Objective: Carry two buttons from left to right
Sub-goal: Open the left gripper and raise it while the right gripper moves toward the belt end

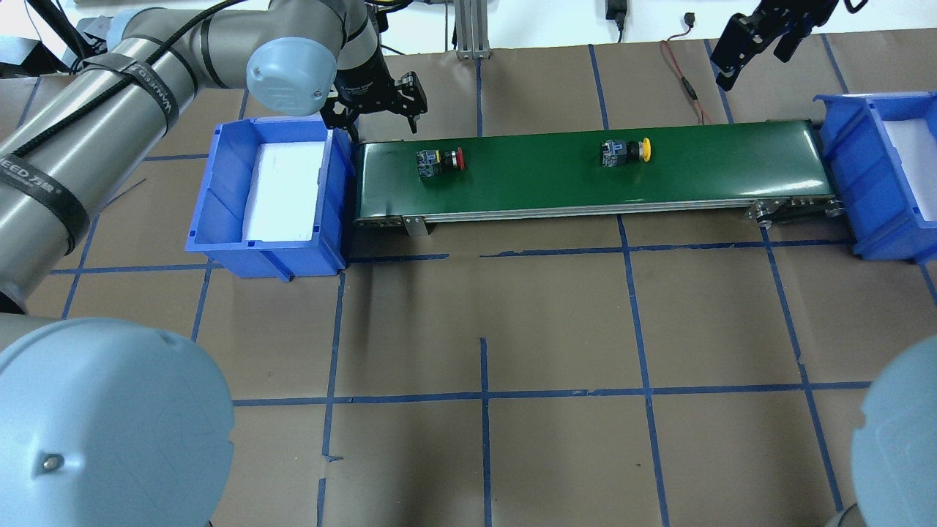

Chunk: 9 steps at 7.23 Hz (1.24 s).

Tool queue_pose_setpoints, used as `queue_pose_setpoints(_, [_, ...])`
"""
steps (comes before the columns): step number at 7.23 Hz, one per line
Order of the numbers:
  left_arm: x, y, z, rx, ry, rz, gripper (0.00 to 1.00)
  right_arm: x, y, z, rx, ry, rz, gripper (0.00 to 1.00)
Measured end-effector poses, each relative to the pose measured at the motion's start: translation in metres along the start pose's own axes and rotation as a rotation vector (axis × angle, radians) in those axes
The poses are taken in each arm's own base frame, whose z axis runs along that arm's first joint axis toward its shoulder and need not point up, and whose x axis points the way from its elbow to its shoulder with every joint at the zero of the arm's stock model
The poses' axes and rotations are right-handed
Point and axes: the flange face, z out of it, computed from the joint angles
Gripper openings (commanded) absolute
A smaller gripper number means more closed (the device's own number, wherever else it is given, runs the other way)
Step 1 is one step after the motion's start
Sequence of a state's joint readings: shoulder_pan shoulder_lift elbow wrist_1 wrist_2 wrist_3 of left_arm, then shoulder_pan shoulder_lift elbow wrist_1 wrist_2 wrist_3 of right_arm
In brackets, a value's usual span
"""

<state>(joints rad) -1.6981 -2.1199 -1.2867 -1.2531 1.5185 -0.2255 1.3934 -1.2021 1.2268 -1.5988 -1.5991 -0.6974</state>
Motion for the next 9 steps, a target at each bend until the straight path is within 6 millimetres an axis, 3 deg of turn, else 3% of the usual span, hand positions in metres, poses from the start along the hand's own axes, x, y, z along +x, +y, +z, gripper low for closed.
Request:
queue_pose_setpoints(2, [-0.008,0.007,-0.034,0.033,-0.015,0.042,1.0,0.017,0.001,0.035,-0.03,-0.026,-0.149,1.0])
queue_pose_setpoints(4, [-0.063,0.021,-0.093,0.021,-0.102,0.11,1.0,0.035,0.01,0.058,-0.049,-0.061,-0.372,1.0])
queue_pose_setpoints(5, [-0.088,0.028,-0.111,-0.003,-0.121,0.109,1.0,0.043,0.012,0.067,-0.049,-0.071,-0.473,1.0])
queue_pose_setpoints(7, [-0.107,0.041,-0.132,-0.008,-0.134,0.1,1.0,0.051,0.012,0.08,-0.036,-0.059,-0.616,1.0])
queue_pose_setpoints(9, [-0.123,0.063,-0.137,-0.02,-0.141,0.087,1.0,0.055,0.01,0.09,-0.031,-0.039,-0.759,1.0])
